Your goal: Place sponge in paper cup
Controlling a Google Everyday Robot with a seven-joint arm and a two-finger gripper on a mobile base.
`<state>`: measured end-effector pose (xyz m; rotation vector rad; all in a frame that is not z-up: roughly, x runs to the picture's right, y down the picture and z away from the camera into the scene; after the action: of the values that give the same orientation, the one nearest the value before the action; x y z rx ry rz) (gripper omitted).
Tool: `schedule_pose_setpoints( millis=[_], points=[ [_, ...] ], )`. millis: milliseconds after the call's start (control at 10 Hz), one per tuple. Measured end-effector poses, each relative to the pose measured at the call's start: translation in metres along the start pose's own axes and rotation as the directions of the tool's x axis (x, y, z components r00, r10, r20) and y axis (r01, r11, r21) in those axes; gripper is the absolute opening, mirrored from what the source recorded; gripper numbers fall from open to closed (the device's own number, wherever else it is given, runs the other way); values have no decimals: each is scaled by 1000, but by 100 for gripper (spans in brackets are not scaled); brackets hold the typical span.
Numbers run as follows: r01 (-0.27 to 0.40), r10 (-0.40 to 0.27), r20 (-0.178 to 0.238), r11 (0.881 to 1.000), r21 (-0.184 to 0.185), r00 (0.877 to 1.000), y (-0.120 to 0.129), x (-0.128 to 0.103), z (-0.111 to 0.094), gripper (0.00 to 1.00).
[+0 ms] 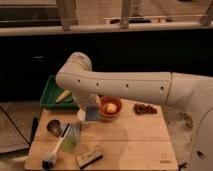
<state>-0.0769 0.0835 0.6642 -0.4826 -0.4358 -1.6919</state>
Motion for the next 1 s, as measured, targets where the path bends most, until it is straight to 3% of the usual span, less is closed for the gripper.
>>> schedule_pose_setpoints(
  millis=[1000],
  points=[
    [27,-28,78,1000,15,997,-27,21,18,0]
  ],
)
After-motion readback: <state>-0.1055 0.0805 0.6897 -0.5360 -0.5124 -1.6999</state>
